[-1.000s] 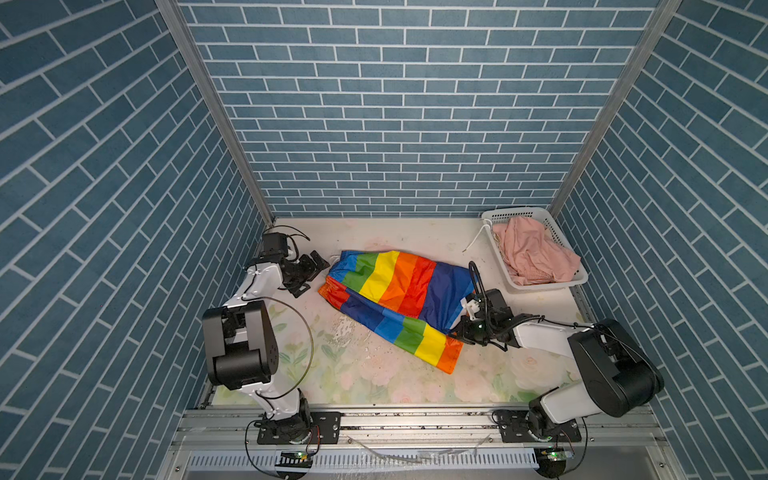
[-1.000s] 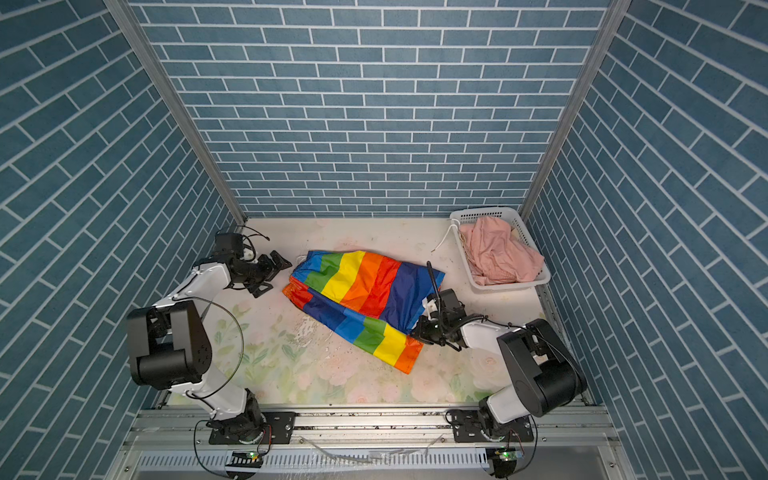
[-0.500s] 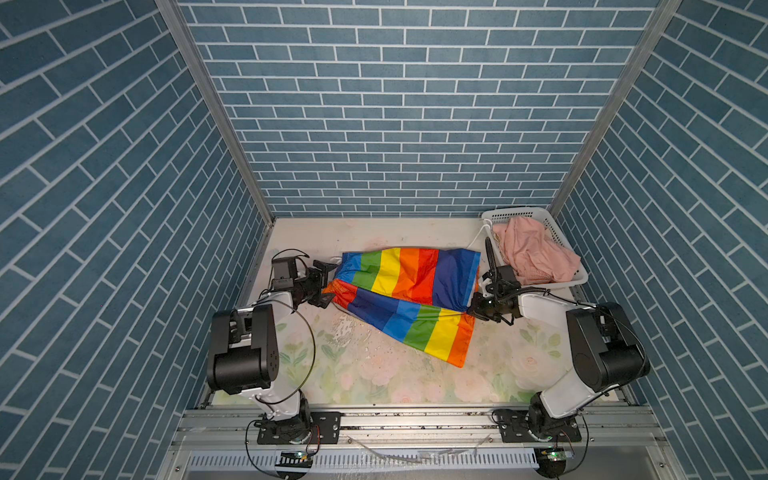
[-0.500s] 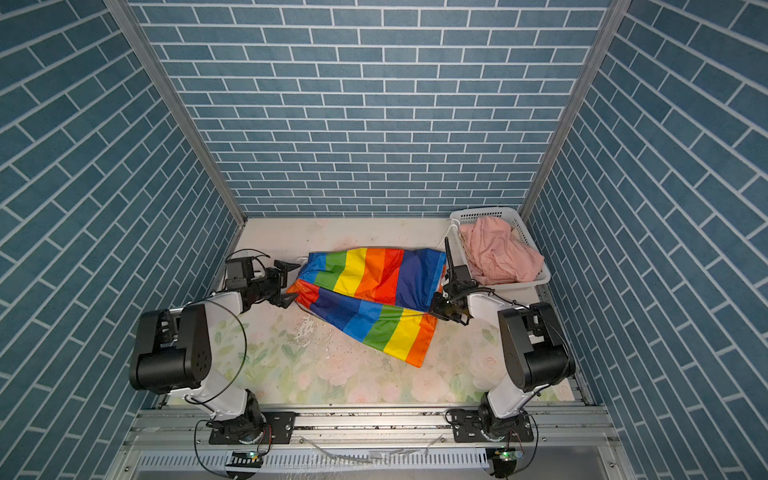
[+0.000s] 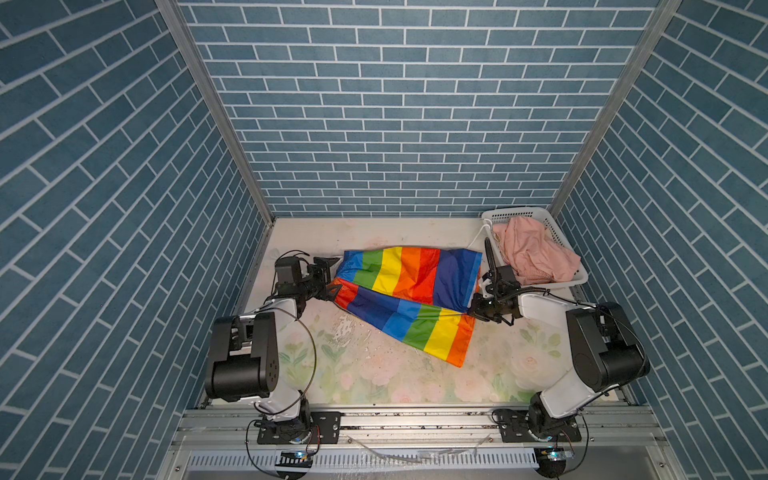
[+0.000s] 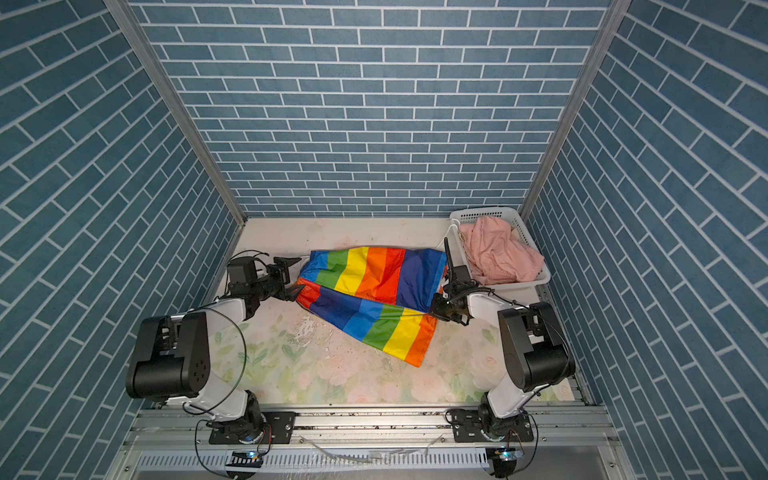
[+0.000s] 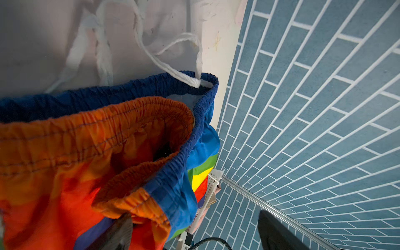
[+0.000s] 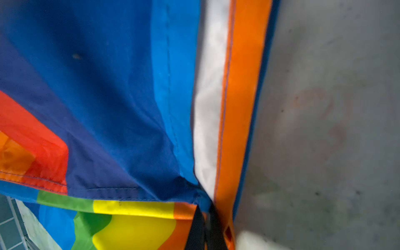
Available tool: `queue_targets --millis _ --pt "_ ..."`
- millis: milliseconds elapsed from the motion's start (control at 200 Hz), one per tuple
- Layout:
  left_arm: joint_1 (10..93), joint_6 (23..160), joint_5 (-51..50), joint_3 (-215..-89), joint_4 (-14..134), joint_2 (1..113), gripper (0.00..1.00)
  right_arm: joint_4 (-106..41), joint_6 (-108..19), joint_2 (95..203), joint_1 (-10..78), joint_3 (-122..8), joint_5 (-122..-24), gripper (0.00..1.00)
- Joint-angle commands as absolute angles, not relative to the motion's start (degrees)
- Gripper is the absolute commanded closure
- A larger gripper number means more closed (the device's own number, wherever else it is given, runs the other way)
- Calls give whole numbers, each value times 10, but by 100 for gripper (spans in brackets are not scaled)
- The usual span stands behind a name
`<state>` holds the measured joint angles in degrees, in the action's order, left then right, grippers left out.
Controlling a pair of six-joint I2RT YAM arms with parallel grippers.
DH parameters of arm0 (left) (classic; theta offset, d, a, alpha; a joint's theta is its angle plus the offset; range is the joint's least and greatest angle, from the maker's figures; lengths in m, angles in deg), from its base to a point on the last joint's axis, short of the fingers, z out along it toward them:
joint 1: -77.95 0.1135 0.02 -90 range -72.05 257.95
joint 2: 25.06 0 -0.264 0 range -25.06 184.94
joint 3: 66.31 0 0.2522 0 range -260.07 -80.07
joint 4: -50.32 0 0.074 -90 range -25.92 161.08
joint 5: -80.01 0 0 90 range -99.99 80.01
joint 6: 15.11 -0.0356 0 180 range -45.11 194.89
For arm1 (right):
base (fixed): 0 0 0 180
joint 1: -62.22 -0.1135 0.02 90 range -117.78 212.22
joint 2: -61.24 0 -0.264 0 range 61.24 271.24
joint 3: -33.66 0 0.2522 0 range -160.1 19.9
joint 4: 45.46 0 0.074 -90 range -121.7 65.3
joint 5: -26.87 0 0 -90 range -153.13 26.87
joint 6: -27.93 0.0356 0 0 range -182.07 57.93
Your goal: Fold and stack the shorts
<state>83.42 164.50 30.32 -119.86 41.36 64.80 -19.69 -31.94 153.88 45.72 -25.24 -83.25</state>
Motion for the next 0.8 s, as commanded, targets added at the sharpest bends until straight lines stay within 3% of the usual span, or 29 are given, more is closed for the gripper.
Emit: queue_targets --millis 0,160,260,675,795 --pt "832 1660 293 -1192 391 666 11 -184 -336 1533 457 -256 -816 100" --pt "831 1657 289 -1188 380 683 16 -184 -337 1525 457 -254 -811 100" --pt "831 1650 286 -1181 367 698 24 -184 -338 1519 457 -254 -806 100" --pt "820 1667 289 -1196 275 710 100 -183 -338 1508 457 -255 -797 100" --pt "823 1612 305 -1270 336 703 100 -155 -339 1488 457 -280 -799 100"
